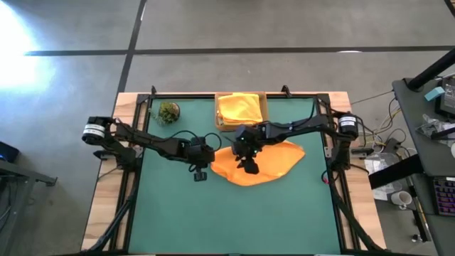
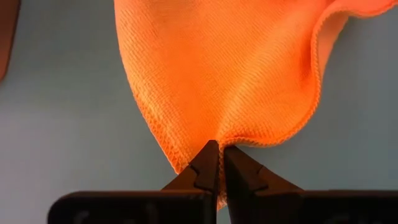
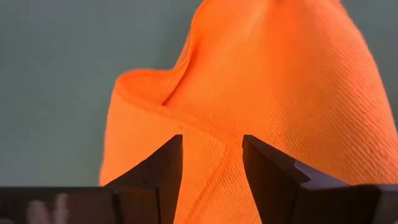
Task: Fold microfiber towels
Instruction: Fold the orange microfiber towel
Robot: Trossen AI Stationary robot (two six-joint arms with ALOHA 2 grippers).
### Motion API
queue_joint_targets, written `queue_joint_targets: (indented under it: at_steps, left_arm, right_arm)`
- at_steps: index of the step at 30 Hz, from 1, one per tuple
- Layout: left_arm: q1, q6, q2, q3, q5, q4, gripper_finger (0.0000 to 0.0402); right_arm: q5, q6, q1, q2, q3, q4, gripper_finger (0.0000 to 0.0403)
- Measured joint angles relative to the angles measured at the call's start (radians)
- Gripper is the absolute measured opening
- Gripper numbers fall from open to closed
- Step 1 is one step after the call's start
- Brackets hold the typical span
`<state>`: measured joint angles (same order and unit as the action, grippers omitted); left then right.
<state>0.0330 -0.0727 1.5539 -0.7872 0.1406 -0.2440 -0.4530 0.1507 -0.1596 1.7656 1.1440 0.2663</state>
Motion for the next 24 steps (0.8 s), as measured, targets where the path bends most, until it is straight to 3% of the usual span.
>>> queue_joint_targets:
  at_steps: [4, 24]
  left_arm:
    - [0.0, -0.003, 0.0, 0.0, 0.0, 0.0, 0.0]
    - [0.0, -0.003, 0.0, 0.0, 0.003, 0.0, 0.0]
  right_arm:
    - [0.0, 0.07, 0.0, 0.035, 0.014, 0.013, 0.0152]
    - [-0.056, 0.085, 0.006, 0.127, 0.015, -0.044, 0.0131]
